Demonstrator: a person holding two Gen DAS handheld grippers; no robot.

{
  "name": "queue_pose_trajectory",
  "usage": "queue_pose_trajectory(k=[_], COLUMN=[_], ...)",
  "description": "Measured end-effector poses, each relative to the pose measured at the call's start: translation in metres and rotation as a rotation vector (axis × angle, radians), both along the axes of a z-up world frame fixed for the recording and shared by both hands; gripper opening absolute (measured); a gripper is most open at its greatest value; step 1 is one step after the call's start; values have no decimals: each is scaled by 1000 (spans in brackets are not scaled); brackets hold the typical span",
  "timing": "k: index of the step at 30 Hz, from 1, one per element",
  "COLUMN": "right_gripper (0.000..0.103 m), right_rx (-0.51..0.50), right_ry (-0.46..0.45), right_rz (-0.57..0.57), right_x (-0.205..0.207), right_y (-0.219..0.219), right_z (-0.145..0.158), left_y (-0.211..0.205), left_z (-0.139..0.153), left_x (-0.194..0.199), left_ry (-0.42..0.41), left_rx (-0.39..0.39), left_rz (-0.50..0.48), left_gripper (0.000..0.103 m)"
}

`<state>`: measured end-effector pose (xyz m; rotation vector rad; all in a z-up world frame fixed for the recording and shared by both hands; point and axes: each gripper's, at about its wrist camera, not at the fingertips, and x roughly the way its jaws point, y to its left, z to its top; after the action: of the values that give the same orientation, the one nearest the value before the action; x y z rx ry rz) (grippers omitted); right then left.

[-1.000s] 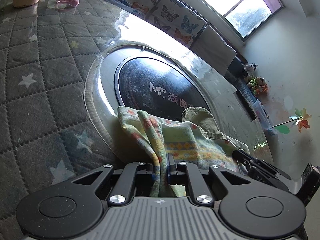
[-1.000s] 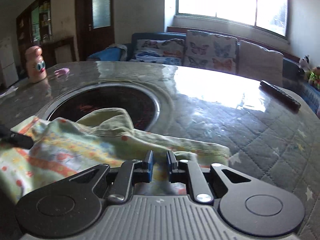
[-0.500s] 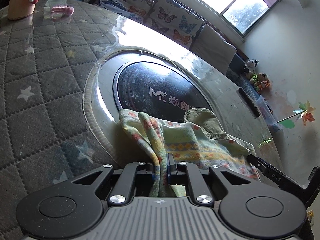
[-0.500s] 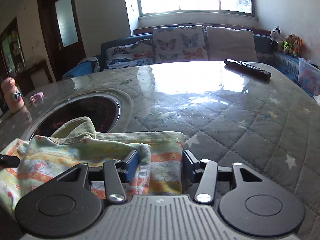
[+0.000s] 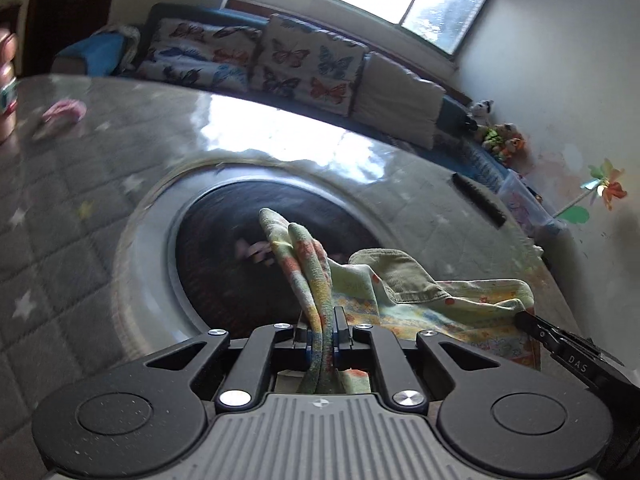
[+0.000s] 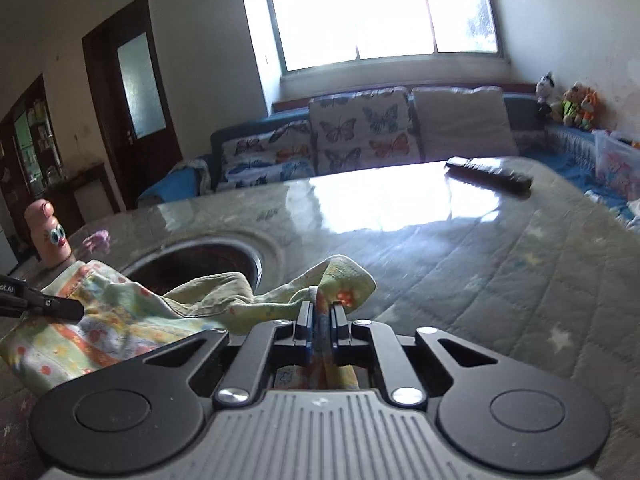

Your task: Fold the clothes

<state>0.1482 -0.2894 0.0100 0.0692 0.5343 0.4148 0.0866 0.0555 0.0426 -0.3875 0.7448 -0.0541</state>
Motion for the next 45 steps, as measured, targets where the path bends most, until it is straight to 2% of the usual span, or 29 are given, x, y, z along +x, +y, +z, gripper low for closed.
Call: queue_pose_trajectory(k=[9,14,20,24,26,27,29,33,37,41,45], right_gripper=[6,6,6,8,10,10,10,10,10,10,10], right_rx=[-70,-98,-111,-115,-121,-121,-123,-117,-97,-84,-83], right_ry=[-93,-98,-86,-34,-8,-1,4,10,37,73,99], right_rz=[-184,-273,-345,-390,-407,-410,-402,-352,-279,-203,-175], right_x=[7,17,24,29,31,32,30,31,43,64,84], right_y=[-69,-105,-134,-148,-154,-156,-156,-144,-128,-108,-97], right_z=[32,35,29,14,7,5,3,1,-3,-11,-19], left_y=[-88,-133,-174,-191,-191,-190,-186,-187,-202,-221,-235], left_z=[15,15,9,-1,-4,-5,-4,-4,-3,-7,-16], left_x=[62,95,117,125,125,125,124,125,126,136,152], left_ry=[-45,-37,-35,-23,-22,-25,-30,-37,-51,-61,-53], left_rx=[32,56,112,190,217,224,232,224,206,201,200], left_rz=[-154,-221,-295,-308,-291,-282,-270,-287,-360,-430,-468], left_gripper=[9,9,9,13,25,34,35,33,29,23,17])
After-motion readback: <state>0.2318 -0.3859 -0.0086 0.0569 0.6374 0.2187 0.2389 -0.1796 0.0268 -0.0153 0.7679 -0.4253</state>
